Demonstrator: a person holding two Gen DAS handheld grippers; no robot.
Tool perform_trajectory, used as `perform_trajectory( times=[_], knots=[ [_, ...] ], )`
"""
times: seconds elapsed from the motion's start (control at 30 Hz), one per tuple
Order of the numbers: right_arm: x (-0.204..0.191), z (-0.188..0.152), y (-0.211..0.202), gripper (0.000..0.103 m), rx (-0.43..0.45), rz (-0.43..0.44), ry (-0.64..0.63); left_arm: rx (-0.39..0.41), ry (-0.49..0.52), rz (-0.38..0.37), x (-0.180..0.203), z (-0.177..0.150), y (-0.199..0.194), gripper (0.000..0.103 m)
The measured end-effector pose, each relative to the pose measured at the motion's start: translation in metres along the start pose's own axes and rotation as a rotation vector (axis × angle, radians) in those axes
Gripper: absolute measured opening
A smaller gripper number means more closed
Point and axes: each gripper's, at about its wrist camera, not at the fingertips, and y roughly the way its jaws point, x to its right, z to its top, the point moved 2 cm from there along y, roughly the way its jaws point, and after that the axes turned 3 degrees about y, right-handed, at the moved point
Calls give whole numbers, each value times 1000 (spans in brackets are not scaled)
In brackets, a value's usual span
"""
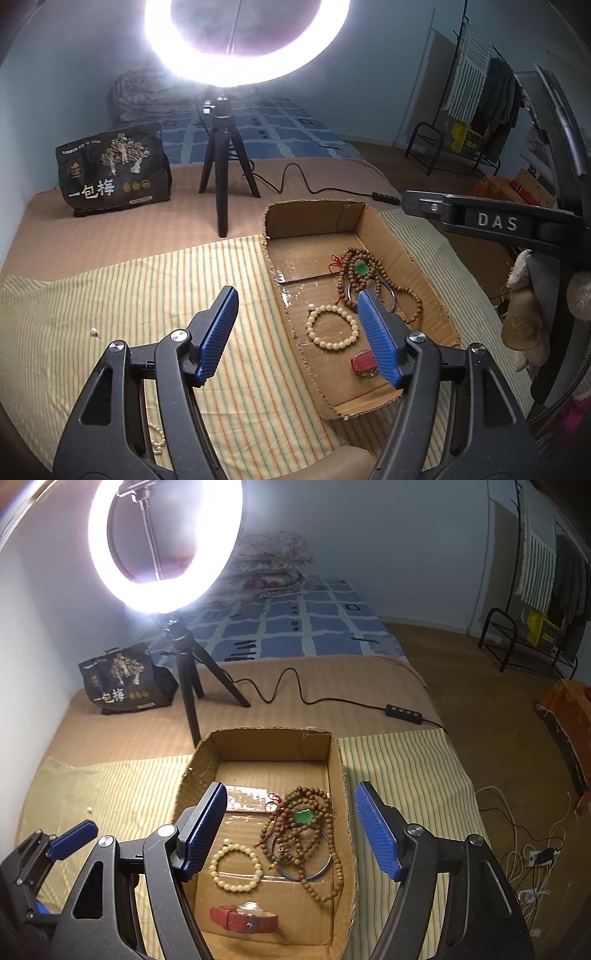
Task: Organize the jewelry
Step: 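Move the left tool to the second pearl earring while the right tool approaches the pearl necklace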
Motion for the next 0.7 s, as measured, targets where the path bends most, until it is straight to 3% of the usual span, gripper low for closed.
perform_trajectory(
  times=[0.7],
  knots=[
    [-79,-34,-56,72,96,63,-139,30,-52,85,-74,-18,-47,69]
  ],
)
